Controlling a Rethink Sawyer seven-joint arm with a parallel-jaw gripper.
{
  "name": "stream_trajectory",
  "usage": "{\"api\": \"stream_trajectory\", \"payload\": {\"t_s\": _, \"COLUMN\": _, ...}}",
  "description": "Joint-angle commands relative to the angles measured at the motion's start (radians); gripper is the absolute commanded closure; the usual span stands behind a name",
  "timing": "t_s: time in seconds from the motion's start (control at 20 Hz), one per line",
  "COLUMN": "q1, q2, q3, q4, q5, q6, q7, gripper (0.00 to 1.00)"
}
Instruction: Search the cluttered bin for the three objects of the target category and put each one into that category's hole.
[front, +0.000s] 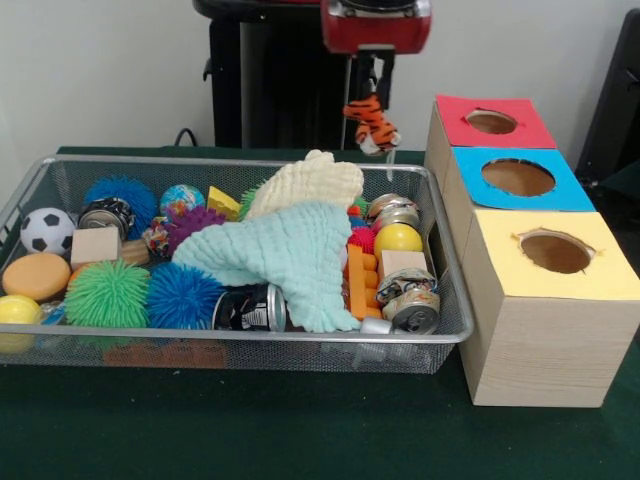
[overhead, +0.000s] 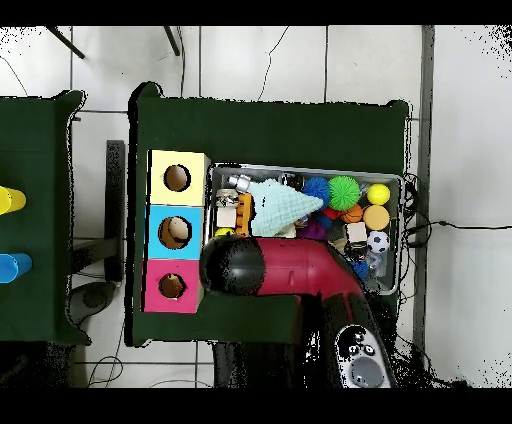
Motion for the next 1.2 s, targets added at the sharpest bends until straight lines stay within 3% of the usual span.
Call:
{"api": "stream_trajectory", "payload": {"t_s": 0.05, "q1": 0.102, "q2": 0.089, "q3": -0.075, "q4": -0.003, "q5": 0.077, "q6": -0.066, "q7": 0.371, "gripper": 1.00}}
{"api": "stream_trajectory", "payload": {"t_s": 0.25, "q1": 0.147, "q2": 0.100, "q3": -0.084, "q4": 0.008, "q5": 0.110, "q6": -0.096, "q7": 0.405, "gripper": 1.00}}
{"api": "stream_trajectory", "payload": {"t_s": 0.7, "q1": 0.230, "q2": 0.041, "q3": -0.096, "q4": -0.022, "q5": 0.189, "q6": 0.017, "q7": 0.458, "gripper": 1.00}}
{"api": "stream_trajectory", "payload": {"t_s": 1.2, "q1": 0.294, "q2": 0.061, "q3": -0.127, "q4": 0.009, "q5": 0.241, "q6": -0.044, "q7": 0.470, "gripper": 1.00}}
